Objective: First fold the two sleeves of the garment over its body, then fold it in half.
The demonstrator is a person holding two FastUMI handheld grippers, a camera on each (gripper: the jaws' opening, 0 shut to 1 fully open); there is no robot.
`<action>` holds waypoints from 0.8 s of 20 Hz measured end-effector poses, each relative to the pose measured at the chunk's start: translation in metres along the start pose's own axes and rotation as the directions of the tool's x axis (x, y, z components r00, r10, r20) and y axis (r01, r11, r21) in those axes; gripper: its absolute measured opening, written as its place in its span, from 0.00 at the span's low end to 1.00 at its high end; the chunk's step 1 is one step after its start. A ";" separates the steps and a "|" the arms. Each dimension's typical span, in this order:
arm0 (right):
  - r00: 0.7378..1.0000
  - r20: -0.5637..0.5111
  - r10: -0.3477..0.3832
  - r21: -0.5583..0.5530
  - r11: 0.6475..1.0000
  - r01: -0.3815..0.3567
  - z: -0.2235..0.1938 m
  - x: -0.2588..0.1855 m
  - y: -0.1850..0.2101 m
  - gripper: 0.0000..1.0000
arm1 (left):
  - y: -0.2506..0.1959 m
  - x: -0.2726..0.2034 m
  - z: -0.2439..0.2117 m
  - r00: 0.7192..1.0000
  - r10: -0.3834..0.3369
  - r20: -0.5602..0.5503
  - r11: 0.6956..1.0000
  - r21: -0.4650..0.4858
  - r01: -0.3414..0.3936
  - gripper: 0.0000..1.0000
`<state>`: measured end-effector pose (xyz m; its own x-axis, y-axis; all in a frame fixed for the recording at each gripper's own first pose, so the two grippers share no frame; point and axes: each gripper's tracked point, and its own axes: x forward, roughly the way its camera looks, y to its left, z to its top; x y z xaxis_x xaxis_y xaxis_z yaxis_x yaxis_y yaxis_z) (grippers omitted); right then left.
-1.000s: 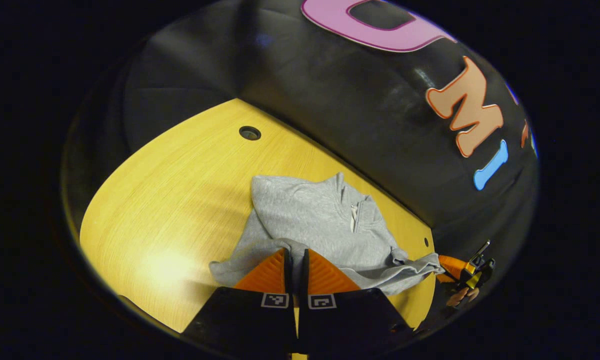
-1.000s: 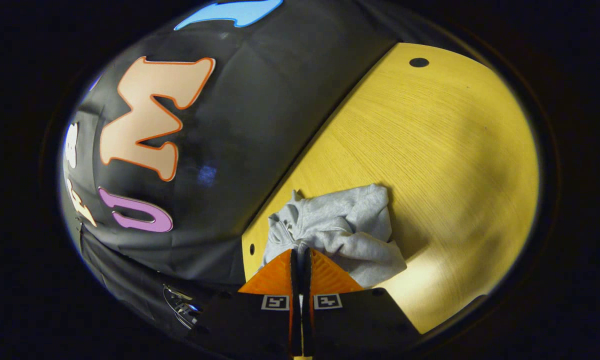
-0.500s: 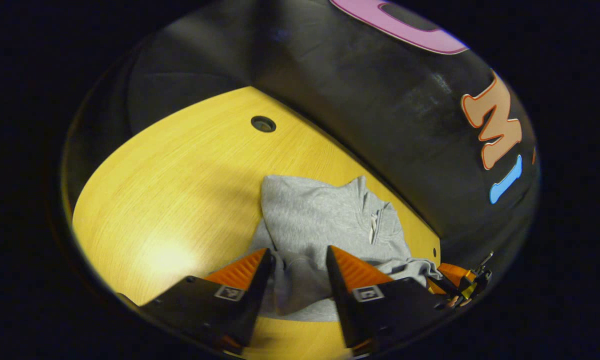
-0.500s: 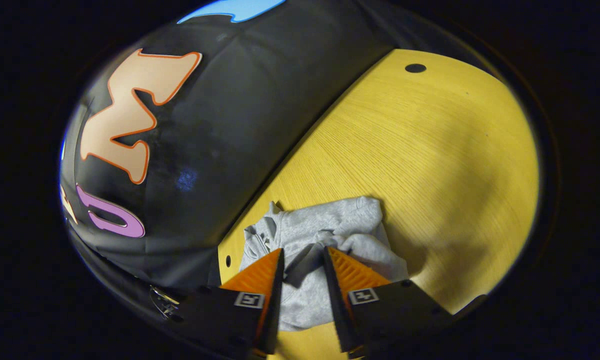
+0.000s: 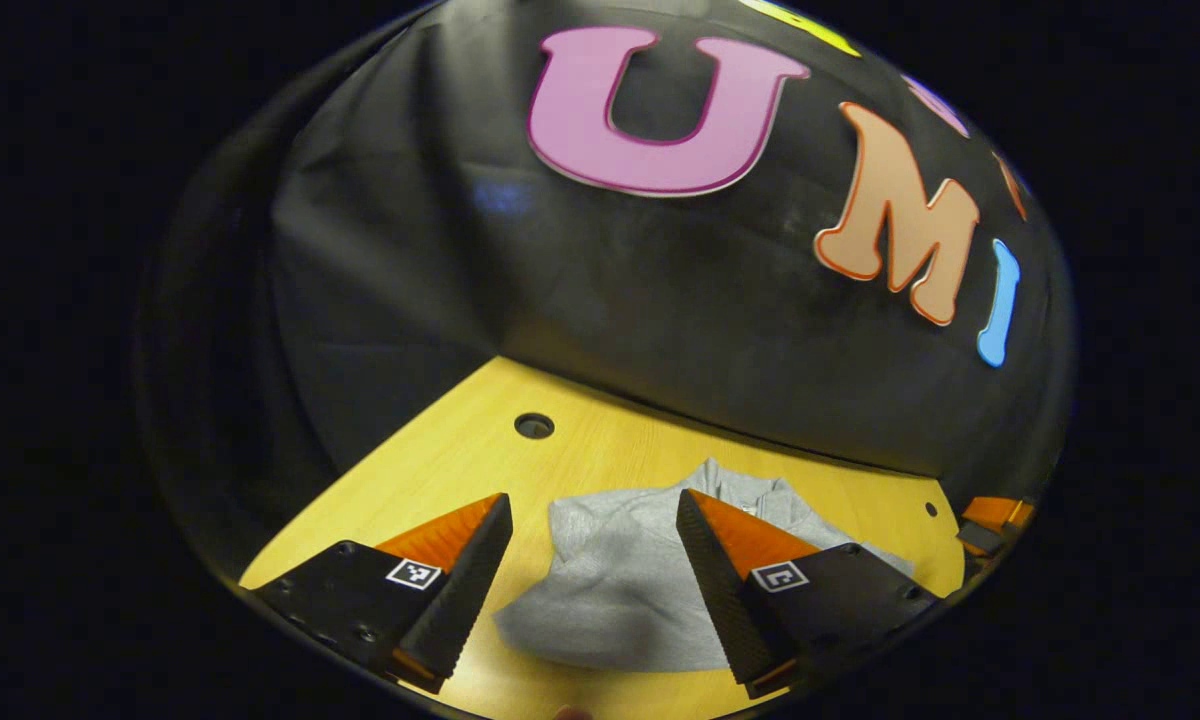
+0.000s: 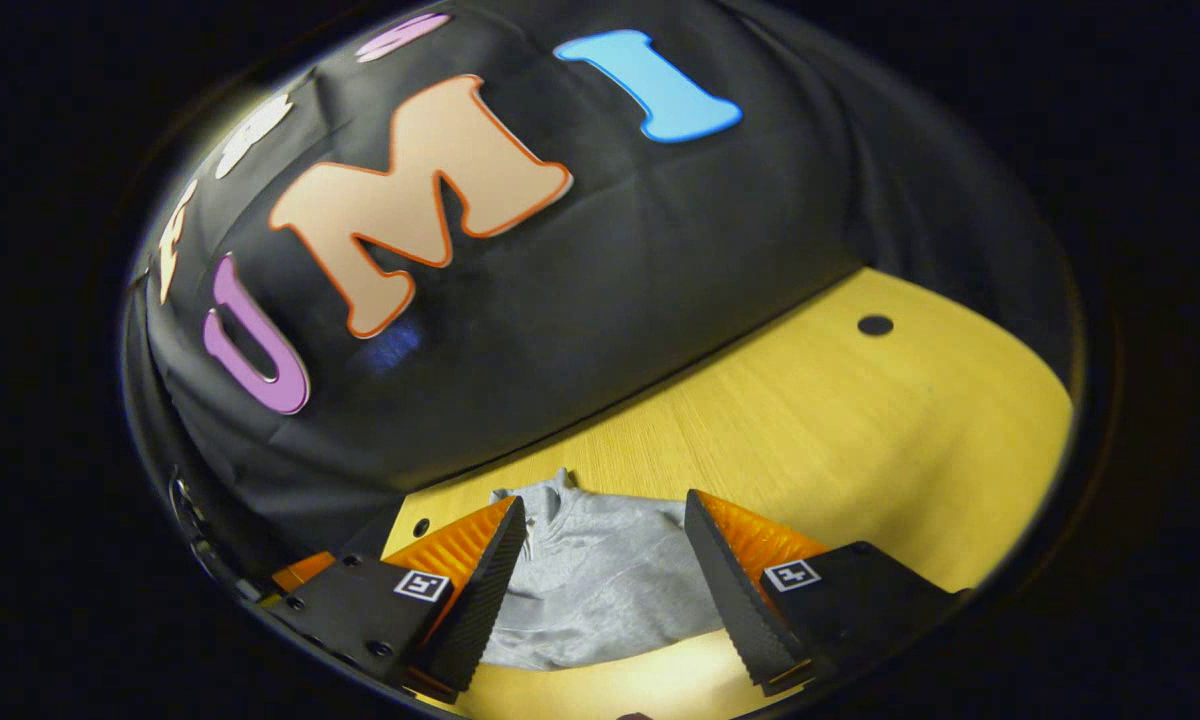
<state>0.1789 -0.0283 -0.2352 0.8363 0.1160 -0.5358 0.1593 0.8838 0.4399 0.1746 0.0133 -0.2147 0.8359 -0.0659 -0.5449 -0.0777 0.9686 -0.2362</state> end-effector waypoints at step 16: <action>0.944 0.317 0.091 -0.413 0.909 0.051 0.050 -0.107 0.020 0.98 | -0.054 -0.125 0.062 0.948 -0.002 0.319 0.959 0.269 -0.088 0.93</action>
<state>0.1187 -0.0456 -0.1334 0.9703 0.0459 -0.2376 -0.0288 0.9968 0.0747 0.1083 -0.0155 -0.0839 0.9658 0.0119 -0.2588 -0.0022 0.9993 0.0379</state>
